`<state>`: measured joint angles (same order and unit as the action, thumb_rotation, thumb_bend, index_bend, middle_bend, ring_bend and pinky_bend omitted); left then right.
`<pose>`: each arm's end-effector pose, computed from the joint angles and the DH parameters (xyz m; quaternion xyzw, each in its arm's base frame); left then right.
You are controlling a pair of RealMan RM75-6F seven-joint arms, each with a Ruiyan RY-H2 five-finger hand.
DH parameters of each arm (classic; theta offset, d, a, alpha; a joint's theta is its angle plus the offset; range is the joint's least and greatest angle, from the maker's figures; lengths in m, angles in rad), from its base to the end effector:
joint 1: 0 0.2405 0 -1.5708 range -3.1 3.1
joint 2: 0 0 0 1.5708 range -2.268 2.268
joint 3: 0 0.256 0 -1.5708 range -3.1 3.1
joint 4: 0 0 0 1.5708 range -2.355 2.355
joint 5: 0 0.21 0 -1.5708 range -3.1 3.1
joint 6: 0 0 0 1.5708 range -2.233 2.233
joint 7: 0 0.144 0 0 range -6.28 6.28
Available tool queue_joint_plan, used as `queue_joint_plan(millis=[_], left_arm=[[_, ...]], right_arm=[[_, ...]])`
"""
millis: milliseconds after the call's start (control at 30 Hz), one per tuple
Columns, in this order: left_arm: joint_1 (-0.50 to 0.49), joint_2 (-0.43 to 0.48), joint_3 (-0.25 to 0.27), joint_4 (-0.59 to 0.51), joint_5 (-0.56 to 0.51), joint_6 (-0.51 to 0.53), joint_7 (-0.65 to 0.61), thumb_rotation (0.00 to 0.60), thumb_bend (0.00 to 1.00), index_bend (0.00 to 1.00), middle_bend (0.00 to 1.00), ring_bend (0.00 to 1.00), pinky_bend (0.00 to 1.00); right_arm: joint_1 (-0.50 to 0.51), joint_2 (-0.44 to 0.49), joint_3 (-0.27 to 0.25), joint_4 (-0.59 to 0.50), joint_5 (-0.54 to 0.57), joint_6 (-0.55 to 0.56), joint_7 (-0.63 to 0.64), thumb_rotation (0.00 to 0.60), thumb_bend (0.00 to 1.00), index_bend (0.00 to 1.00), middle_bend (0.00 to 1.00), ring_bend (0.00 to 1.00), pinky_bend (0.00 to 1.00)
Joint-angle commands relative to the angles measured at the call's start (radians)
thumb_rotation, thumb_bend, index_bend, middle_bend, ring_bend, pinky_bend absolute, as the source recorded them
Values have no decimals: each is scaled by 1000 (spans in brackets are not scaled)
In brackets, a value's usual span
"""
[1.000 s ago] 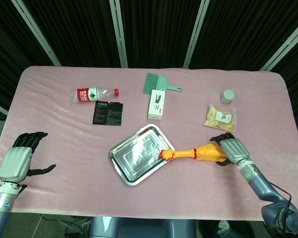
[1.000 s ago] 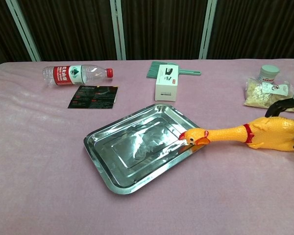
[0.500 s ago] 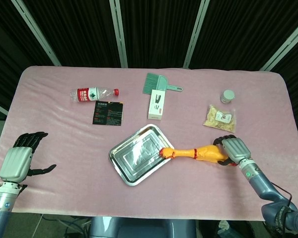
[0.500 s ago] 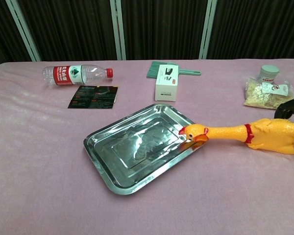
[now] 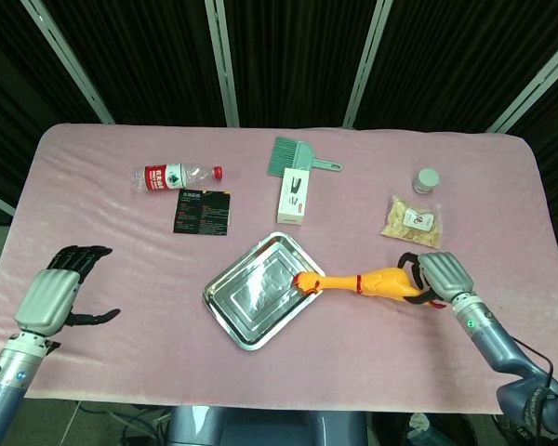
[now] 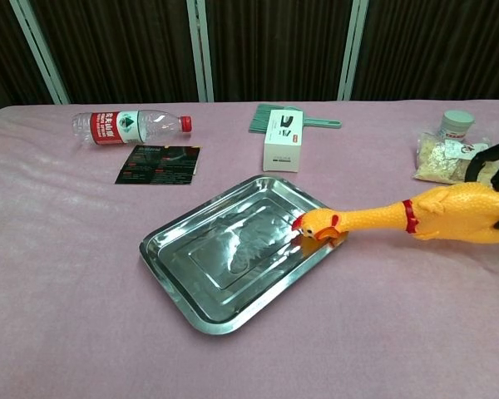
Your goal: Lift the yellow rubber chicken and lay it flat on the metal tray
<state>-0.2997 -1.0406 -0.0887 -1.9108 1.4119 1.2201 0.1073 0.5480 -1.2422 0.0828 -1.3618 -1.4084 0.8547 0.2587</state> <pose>-0.2259 0.2324 0.1303 -0.6587 -0.4298 -0.3995 0.4710 -0.2817 -0.3256 0.0799 0.7033 -0.4753 0.3220 0.4193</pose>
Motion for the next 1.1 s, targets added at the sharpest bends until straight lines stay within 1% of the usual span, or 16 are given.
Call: queue_joint_plan(millis=[33,167,267,367,533,600,667,767,867,1033,1100], left_arm=[[-83,60,-20,-32,44,-112,-118,600,77,162,166,114,115],[-158,88,-50,-39,60,-193,-180,600,82,166,171,119,124],[-189,90,-67,-44,53,-219,-194,600,100,167,178,122,128],[-231,90,-94,-60,32,-254,-214,600,109,170,185,123,131],[-285,88,-130,-84,-5,-296,-232,600,122,187,206,161,153],[-322,85,-151,-99,-32,-331,-232,600,122,186,206,161,153],[-370,82,-176,-120,-80,-380,-222,600,122,183,206,161,153],[-440,73,-210,-147,-182,-437,-185,600,122,187,208,162,158],[-516,57,-235,-166,-295,-463,-102,600,122,199,213,174,163],[-642,-13,-236,-197,-506,-397,110,600,122,217,220,176,165],[-721,-74,-234,-196,-619,-361,205,600,123,227,221,176,176]], right_arm=[[-9,56,-5,-57,-40,36,54,600,323,980,753,708,689],[-12,102,-4,-112,-64,61,113,600,326,989,758,721,705],[-11,118,-5,-131,-73,63,151,600,331,996,763,730,717],[-6,137,-6,-153,-88,65,198,600,339,1000,769,740,730],[7,156,-6,-189,-115,67,259,600,345,1000,770,749,744],[16,164,-1,-212,-128,73,277,600,348,1000,770,750,745],[26,171,8,-235,-133,78,271,600,354,1000,772,750,745],[40,172,27,-272,-114,80,239,600,361,1000,772,750,745],[50,168,48,-310,-74,76,188,600,379,1000,772,750,745],[66,145,81,-357,16,63,117,600,388,1000,772,750,745],[81,122,107,-357,89,51,80,600,389,1000,772,749,745]])
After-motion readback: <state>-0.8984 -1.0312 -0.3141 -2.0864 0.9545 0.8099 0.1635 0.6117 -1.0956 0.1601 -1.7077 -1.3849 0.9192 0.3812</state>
